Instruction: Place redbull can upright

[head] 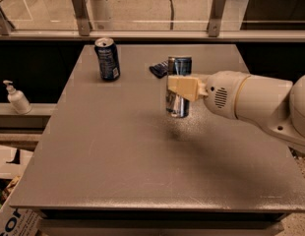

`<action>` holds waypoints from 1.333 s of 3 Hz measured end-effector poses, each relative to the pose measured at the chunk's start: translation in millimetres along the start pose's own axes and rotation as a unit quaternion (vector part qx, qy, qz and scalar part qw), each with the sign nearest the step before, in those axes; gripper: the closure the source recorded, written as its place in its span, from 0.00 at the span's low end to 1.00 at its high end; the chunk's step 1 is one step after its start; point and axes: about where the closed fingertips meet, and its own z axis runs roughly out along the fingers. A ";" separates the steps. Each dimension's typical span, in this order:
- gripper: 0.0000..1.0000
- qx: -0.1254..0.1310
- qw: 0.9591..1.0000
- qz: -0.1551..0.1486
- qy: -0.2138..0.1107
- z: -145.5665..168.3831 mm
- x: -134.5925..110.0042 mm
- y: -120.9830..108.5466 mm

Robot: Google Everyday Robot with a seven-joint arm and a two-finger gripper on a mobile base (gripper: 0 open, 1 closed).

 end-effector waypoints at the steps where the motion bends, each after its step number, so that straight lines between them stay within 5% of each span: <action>1: 1.00 0.062 0.997 -0.037 0.036 2.5 4.1 -10.1; 2: 1.00 0.074 0.993 -0.075 0.043 7.5 1.4 -13.6; 4: 1.00 0.090 0.991 -0.067 0.078 3.6 -1.5 -14.7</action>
Offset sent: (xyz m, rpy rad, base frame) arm -0.0017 0.0076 0.0056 0.0450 -0.0874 0.0898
